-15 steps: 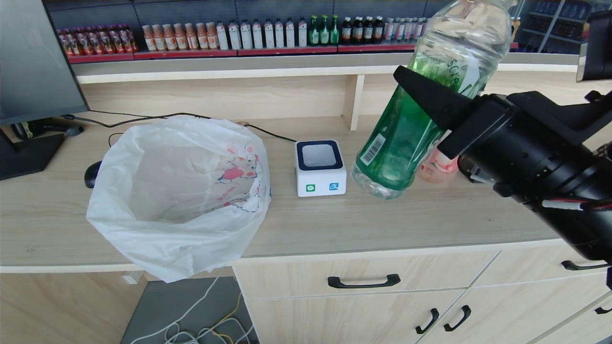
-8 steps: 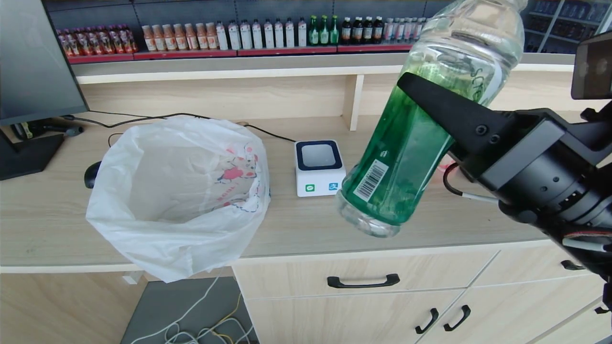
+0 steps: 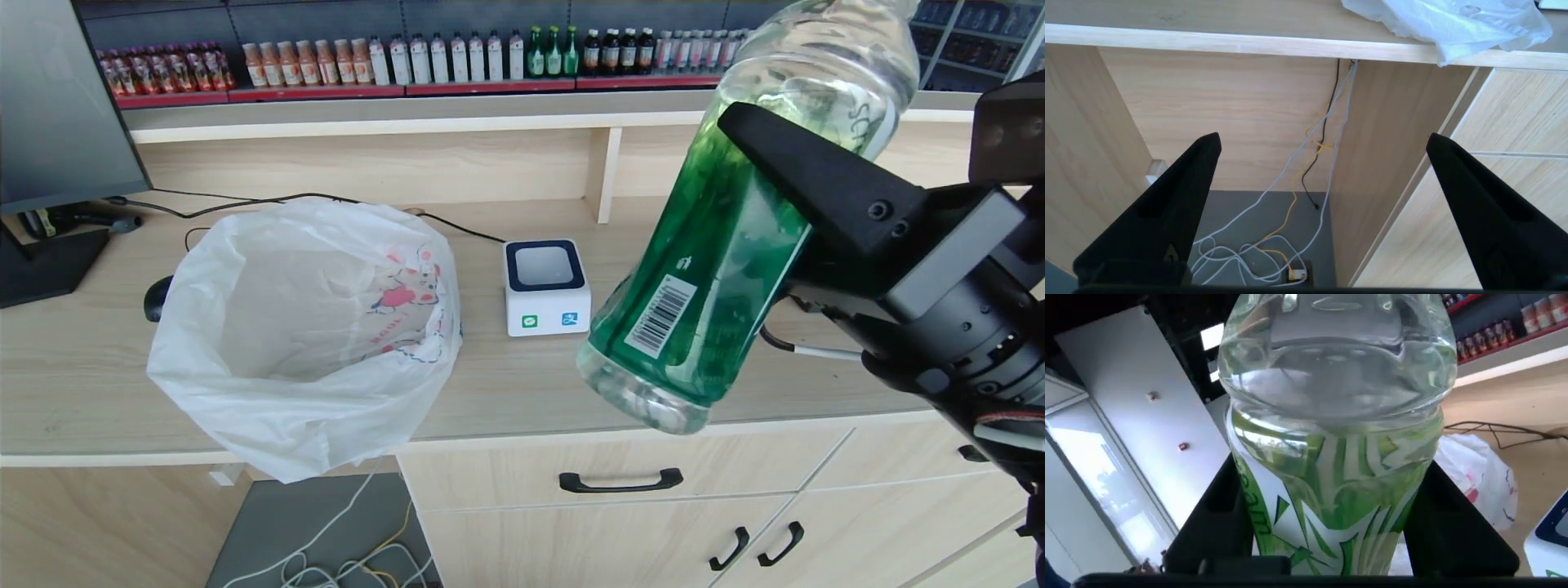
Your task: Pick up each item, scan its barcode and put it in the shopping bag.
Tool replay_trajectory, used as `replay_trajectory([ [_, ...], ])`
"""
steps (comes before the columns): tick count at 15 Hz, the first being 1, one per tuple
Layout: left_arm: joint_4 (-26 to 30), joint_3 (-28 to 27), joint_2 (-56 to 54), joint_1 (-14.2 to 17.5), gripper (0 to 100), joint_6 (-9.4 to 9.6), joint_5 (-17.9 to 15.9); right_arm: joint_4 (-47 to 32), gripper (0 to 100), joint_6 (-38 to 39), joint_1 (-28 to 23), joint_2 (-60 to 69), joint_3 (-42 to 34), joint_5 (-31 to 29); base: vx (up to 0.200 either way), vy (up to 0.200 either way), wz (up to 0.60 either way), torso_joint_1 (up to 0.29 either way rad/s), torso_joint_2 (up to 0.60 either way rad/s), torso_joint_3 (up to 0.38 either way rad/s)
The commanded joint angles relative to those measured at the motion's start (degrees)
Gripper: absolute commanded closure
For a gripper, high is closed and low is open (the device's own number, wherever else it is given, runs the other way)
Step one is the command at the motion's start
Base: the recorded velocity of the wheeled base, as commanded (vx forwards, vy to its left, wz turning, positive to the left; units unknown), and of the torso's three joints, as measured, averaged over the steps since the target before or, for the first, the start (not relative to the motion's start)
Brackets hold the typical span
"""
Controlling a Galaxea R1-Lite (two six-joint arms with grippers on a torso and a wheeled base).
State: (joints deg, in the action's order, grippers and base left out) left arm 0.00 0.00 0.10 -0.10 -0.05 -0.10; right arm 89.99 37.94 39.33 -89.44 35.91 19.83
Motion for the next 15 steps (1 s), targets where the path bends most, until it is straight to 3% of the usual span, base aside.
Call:
replay_trajectory([
  [1,0.00,0.00,-0.01,0.01,0,-0.04,0.01,0.01,100,1.97,1.01,-0.29,-0.32,0.03,0.000,0.000,0.00,0.000,0.00,0.000],
  [7,0.00,0.00,-0.01,0.01,0,-0.04,0.01,0.01,100,5.66,5.94,0.06,0.12,0.03,0.000,0.000,0.00,0.000,0.00,0.000],
  [15,0.00,0.00,-0.01,0.01,0,-0.04,0.01,0.01,100,6.36,6.02,1.46,-0.05,4.25,0.000,0.000,0.00,0.000,0.00,0.000],
])
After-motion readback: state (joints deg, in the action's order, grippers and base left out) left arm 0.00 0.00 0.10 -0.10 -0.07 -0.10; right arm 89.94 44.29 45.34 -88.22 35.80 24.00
